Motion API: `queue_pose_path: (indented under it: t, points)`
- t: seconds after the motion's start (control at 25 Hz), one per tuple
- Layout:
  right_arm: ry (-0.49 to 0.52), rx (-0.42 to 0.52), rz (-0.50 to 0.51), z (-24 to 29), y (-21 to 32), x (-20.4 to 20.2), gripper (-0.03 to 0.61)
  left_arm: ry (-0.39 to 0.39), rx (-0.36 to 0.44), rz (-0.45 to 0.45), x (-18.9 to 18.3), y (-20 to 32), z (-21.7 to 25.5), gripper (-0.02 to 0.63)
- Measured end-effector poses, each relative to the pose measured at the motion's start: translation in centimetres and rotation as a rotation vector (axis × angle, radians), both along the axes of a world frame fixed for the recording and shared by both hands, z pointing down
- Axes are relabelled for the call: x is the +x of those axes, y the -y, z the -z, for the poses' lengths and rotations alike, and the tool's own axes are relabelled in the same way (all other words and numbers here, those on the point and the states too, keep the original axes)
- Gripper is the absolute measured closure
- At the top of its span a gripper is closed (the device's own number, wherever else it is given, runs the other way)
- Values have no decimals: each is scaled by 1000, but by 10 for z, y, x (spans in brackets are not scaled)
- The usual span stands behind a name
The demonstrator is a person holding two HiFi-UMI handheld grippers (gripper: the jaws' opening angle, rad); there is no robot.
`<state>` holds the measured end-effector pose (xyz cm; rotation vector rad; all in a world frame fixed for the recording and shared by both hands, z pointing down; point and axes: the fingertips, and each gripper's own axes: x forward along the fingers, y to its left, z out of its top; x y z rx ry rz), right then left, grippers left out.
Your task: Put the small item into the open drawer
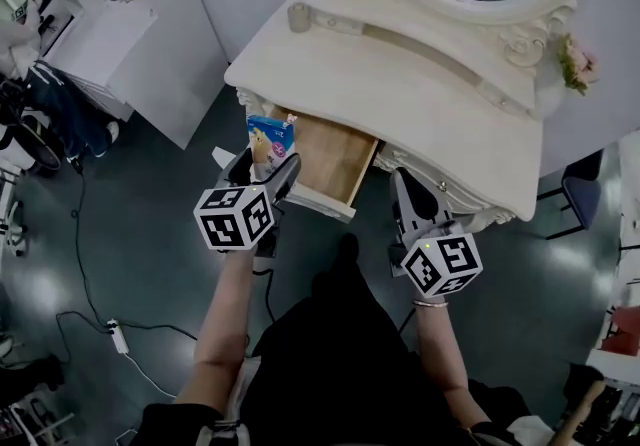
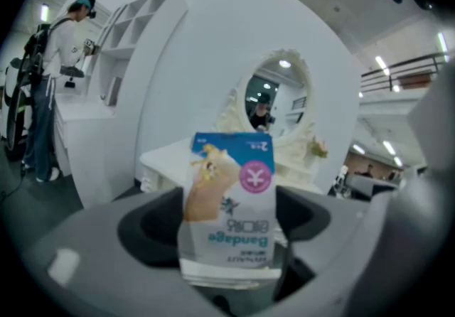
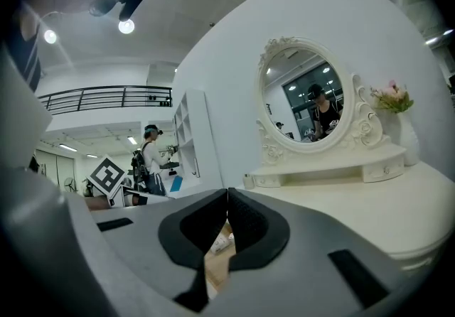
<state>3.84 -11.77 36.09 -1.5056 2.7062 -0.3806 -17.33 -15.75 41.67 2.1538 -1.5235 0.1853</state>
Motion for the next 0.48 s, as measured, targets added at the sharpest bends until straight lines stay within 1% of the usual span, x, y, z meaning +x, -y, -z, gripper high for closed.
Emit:
queue_pose_path:
  t: [0.32, 0.48]
  points:
    - [6, -16, -43, -10, 37, 22, 574, 29, -44, -52, 26, 44, -23, 209]
    - [10, -41, -65, -17, 51, 33, 574, 51, -89, -82, 40, 60, -40, 209]
